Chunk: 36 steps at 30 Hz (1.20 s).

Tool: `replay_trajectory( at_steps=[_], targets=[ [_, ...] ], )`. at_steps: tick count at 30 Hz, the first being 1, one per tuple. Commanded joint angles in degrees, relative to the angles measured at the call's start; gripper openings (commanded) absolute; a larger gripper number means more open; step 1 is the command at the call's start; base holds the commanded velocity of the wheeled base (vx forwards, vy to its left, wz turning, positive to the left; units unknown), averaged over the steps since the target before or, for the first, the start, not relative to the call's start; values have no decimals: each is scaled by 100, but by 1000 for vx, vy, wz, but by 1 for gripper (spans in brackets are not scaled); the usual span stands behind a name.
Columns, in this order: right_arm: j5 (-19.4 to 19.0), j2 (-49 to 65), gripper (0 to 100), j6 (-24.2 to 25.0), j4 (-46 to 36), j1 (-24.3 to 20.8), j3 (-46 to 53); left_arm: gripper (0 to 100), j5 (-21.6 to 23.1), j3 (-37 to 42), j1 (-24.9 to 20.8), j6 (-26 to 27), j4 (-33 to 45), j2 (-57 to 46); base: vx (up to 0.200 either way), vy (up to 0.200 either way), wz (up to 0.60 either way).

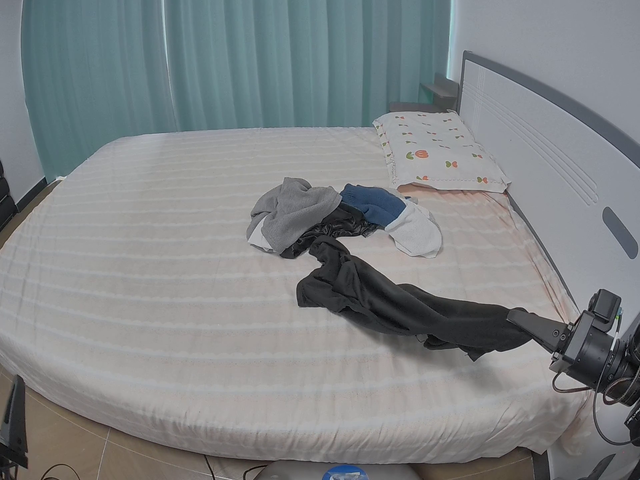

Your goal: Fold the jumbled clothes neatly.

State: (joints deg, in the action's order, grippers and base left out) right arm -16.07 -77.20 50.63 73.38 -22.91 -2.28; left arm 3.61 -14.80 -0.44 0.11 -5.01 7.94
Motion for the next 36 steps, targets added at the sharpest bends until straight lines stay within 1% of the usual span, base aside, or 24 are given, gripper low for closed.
replay_trajectory(
  at_steps=[1,3,5,6,7,8,9,10,12,13,14,17,18,19,20,23,25,26,27,28,31,33,36],
  targets=[
    [-2,91,0,0,1,-3,-27,100,659,-585,-123,332,53,2942,0,0,0],
    [-2,91,0,0,1,5,-62,100,764,-647,-422,332,-53,3619,0,0,0],
    [-2,83,0,0,-7,5,-97,100,729,-691,-826,288,-316,4383,0,0,0],
    [-2,83,0,0,-7,5,-97,100,729,-691,-826,288,-316,4383,0,0,0],
    [7,65,0,0,-7,14,-97,100,597,-691,-1107,297,-712,5236,0,0,0],
    [7,65,0,0,-7,14,-106,100,562,-691,-1134,297,-782,5350,0,0,0],
    [16,74,0,0,1,14,-106,100,369,-700,-1345,288,-1151,5983,0,0,0],
    [25,83,0,0,1,23,-115,100,254,-709,-1521,270,-1415,6361,0,0,0],
    [25,100,0,0,1,58,-159,100,79,-761,-1793,138,-1890,7055,0,0,0],
    [33,100,0,0,-7,67,-176,100,26,-779,-1855,86,-1977,7204,0,0,0],
    [42,100,0,0,-7,76,-220,100,-203,-840,-2153,-81,-2355,7767,0,0,0],
    [42,65,0,0,-7,76,-229,100,-756,-1007,-2672,-380,-2953,8663,0,0,0],
    [42,65,0,0,-7,76,-229,100,-783,-1016,-2698,-398,-2979,8690,0,0,0],
    [42,74,0,0,-7,49,-255,100,-1090,-1174,-3023,-609,-3349,9200,0,0,0],
    [51,91,0,9,-7,41,-299,100,-1196,-1253,-3173,-705,-3516,9428,0,0,0],
    [69,127,0,9,-7,49,-449,100,-1328,-1482,-3428,-793,-3762,9955,0,0,0],
    [69,144,0,17,-7,49,-589,100,-1345,-1684,-3542,-811,-3893,10307,0,0,0],
    [69,144,0,17,-7,49,-589,100,-1345,-1684,-3542,-811,-3893,10307,0,0,0],
    [69,135,0,9,-7,32,-695,100,-1345,-1834,-3674,-828,-4052,10606,0,0,0],
    [60,135,0,9,-7,32,-730,100,-1354,-1860,-3718,-837,-4113,10676,0,0,0],
    [51,118,0,0,-78,-3,-1161,100,-1521,-2044,-3946,-881,-4518,11098,0,0,0],
    [16,109,0,0,-359,-91,-1424,100,-1670,-2238,-4061,-925,-4685,11353,0,0,0],
    [33,74,0,0,-1001,-241,-1890,100,-1881,-2510,-4228,-987,-4799,11599,0,0,0]
  ],
)
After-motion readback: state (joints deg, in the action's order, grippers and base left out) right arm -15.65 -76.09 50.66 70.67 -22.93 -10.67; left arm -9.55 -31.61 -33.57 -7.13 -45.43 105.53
